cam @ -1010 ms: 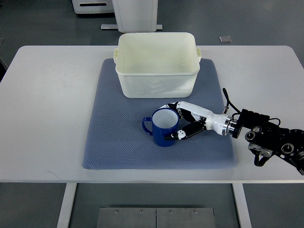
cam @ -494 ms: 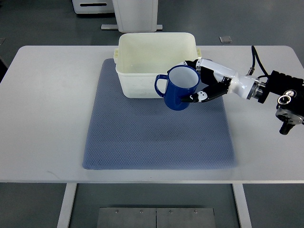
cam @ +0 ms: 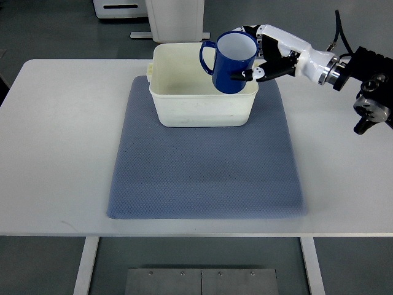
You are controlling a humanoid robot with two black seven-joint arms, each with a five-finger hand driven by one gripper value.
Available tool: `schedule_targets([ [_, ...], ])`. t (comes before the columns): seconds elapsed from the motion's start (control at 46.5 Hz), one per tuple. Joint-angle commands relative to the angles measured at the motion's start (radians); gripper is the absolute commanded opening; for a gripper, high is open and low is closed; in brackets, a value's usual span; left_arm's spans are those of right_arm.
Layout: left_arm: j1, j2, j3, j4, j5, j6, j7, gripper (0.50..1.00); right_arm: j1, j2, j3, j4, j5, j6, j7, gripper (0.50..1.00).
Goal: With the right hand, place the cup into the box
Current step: 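Lift the blue mug with the right hand over the white box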
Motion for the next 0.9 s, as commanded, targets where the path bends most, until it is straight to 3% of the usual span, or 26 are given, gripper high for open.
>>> schedule_targets([
  [0.0,0.000,0.000,0.000,0.000,0.000,0.000,0.000,1.000,0.005,0.056,0.020,-0.095,0.000,-0.017,-0.031,0.500],
  [0.279,0.000,0.000,0.000,0.000,0.000,0.000,0.000,1.000,0.026,0.168,0.025,-0.247,0.000,-0.091,-0.068,0.500],
  [0.881,0.000,0.000,0.000,0.000,0.000,0.000,0.000,1.000,-0.031,0.227,0.014,-0.253,-0.002,-0.213,-0.119,0.500],
])
